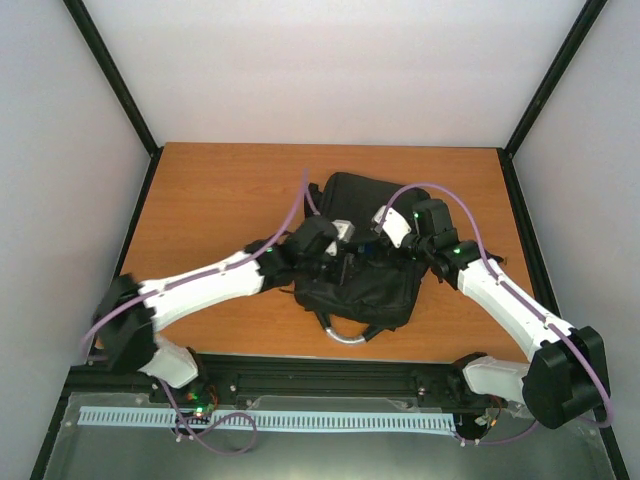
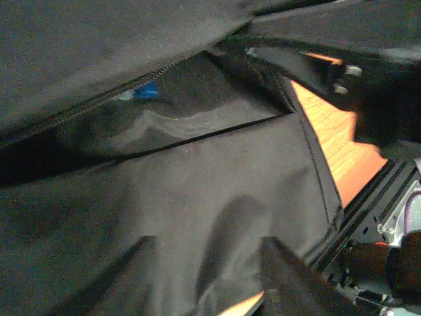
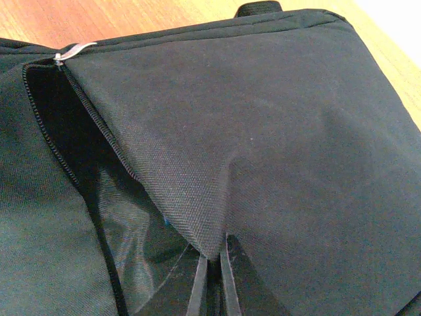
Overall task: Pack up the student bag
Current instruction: Place the stationery in the student bag, then adjust the student bag at the center of the board.
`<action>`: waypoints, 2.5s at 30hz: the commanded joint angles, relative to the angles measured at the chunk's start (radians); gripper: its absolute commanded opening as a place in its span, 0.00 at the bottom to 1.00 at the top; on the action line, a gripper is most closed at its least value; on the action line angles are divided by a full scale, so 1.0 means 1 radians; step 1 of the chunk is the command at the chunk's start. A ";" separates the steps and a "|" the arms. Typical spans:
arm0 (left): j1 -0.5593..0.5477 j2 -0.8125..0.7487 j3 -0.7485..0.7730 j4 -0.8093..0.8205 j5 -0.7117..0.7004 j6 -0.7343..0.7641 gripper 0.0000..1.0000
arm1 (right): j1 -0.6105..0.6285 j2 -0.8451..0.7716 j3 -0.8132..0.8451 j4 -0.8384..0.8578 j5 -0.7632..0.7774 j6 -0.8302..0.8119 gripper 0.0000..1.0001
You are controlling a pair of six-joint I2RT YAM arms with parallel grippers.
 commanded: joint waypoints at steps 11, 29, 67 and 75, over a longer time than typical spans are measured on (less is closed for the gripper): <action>0.063 -0.341 -0.234 -0.175 -0.231 -0.040 0.71 | -0.001 -0.011 0.056 -0.205 -0.126 -0.250 0.18; 0.283 -0.185 -0.354 0.098 0.059 -0.138 0.58 | -0.003 0.023 -0.128 -0.313 0.082 -0.429 0.39; 0.012 -0.307 -0.531 0.341 -0.053 -0.220 0.27 | 0.103 0.269 0.332 -0.467 -0.262 0.031 0.33; 0.105 -0.182 -0.506 0.398 0.024 -0.313 0.55 | 0.174 0.378 0.347 -0.447 -0.202 0.090 0.33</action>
